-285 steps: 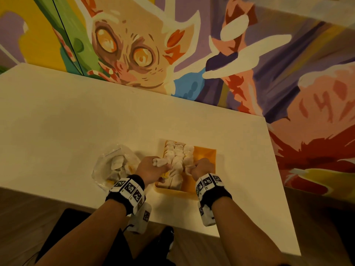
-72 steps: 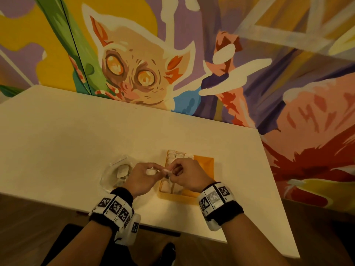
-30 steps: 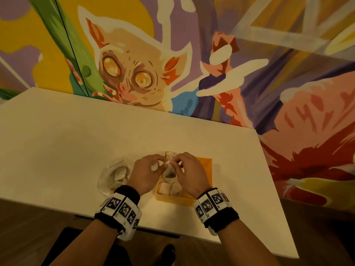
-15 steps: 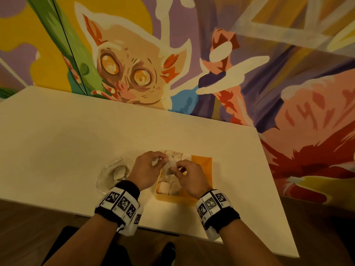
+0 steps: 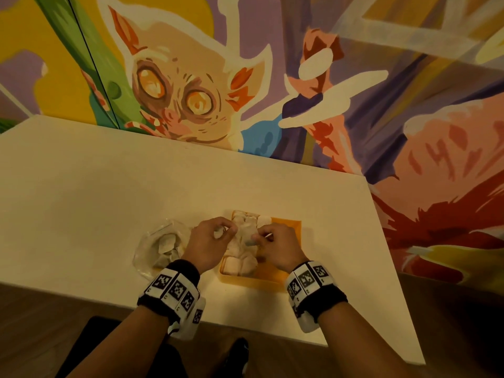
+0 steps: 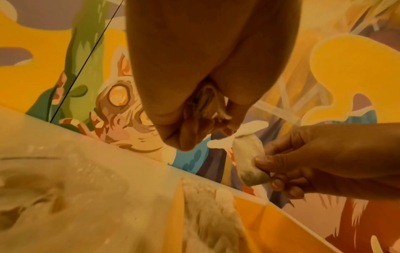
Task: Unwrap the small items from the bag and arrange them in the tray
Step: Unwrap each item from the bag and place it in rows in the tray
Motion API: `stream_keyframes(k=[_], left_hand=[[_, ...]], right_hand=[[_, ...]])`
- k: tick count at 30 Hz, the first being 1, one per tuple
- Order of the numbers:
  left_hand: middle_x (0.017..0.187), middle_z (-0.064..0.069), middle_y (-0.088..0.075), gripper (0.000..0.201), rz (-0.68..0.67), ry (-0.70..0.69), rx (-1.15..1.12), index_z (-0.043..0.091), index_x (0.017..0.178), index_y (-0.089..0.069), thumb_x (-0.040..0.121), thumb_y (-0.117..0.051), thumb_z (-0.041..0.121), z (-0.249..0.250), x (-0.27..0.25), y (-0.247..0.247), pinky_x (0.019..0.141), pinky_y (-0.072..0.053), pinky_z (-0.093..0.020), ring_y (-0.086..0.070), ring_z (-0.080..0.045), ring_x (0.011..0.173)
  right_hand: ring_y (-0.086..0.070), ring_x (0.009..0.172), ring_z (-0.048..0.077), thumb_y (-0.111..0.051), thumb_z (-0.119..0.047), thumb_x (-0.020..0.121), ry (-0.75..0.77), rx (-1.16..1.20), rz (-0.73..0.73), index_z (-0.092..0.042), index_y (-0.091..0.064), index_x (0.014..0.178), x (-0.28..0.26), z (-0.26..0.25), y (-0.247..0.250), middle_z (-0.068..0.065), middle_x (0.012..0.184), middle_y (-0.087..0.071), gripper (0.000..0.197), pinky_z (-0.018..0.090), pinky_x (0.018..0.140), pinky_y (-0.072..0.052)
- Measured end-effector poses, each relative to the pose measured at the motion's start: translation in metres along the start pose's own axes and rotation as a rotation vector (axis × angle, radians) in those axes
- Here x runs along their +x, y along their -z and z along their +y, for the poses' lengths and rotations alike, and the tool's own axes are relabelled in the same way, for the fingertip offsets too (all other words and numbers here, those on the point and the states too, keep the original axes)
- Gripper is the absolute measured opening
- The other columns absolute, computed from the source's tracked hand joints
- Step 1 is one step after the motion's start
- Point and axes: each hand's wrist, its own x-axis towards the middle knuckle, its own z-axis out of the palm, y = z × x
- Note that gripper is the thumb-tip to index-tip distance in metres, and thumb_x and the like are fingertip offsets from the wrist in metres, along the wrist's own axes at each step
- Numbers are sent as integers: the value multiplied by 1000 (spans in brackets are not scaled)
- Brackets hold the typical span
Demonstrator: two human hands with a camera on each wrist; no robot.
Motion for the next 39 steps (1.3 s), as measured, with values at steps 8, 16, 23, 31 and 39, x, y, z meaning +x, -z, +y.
stream_keyframes(k=[8,16,23,31,39], left_hand=[[110,-8,-64,26,-100,237,215,15,112,-61,93,-61,33,-38,-14,-20,75,-43,-26,-59,-21,92],[134,-7,-55,38,-189,275,388,12,126,-59,97,-53,36,-57,-15,-35,94,-42,-30,-53,-24,119],[127,-9,-60,36,-190,293,376,10,120,-63,96,-54,34,-64,-12,-39,96,-45,-34,-55,-27,115],[104,-14,-67,28,-194,292,323,8,100,-67,92,-58,33,-71,-11,-41,83,-50,-39,-62,-30,97],[117,-7,-65,29,-228,300,320,14,110,-67,92,-58,35,-63,-11,-36,88,-49,-34,-60,-25,104]], right_hand=[[-56,72,22,-59,-2,85,-351,-324,-99,-10,-59,66,20,31,1,4,69,-54,21,26,57,-47],[-61,111,28,-66,-20,88,-547,-500,-177,-5,-59,110,33,42,-27,12,122,-61,27,31,84,-52],[-69,88,28,-62,-32,83,-582,-302,-123,-8,-66,86,33,42,-32,11,97,-72,25,21,47,-39],[-68,85,24,-66,-30,84,-595,-312,-65,-7,-67,92,40,47,-40,9,97,-71,25,27,63,-55],[-70,80,25,-65,-31,83,-591,-318,-73,-8,-68,93,43,52,-43,10,94,-72,25,29,64,-58]])
